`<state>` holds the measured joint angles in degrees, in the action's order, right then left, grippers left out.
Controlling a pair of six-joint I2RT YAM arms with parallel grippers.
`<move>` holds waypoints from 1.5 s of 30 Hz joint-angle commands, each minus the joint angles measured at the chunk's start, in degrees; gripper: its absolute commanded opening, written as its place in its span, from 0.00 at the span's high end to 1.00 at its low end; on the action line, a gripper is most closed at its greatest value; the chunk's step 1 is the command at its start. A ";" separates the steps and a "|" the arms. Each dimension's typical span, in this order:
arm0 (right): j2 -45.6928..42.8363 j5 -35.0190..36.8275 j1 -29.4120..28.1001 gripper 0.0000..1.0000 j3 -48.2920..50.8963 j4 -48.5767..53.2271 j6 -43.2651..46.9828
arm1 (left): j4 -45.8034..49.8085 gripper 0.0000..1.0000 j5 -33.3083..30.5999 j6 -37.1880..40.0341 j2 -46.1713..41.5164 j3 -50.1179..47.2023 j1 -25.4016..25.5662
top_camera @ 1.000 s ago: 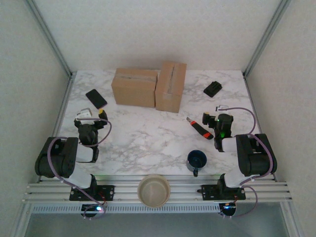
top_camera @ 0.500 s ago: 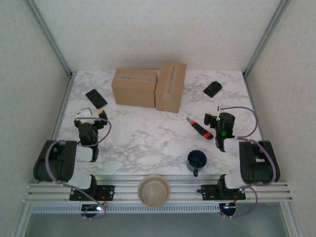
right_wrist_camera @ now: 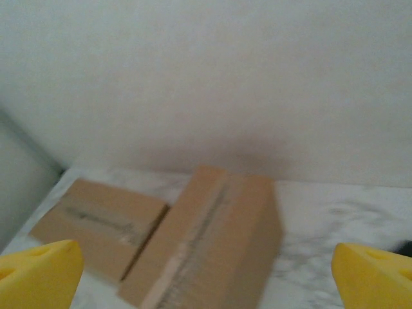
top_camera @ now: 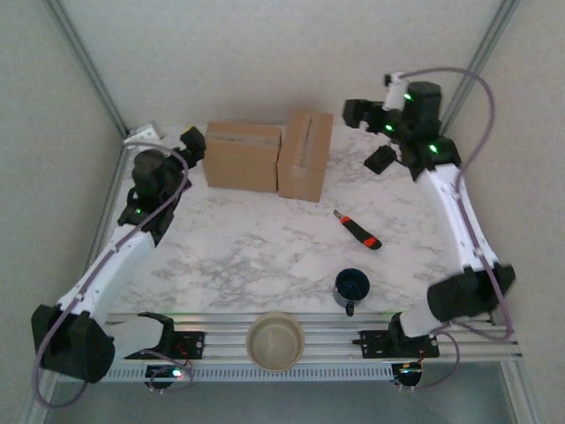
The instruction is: Unpack the express box
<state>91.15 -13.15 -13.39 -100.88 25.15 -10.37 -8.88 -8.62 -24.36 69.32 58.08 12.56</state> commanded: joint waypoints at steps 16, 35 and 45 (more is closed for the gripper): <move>48.46 -27.02 -8.68 0.01 -49.98 10.72 16.28 | 17.31 0.06 2.40 -12.55 8.64 5.11 2.91; 53.24 -12.72 -14.38 0.14 -49.09 6.85 13.60 | 14.26 0.09 11.20 3.79 33.13 26.30 -6.67; 57.14 -5.62 -15.09 0.14 -51.55 7.98 13.01 | 16.17 0.09 18.29 7.64 47.52 39.29 -7.20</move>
<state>145.67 -22.11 -28.05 -150.28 32.40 3.36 6.00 6.20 -19.11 115.09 94.15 5.48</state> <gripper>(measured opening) 0.854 0.913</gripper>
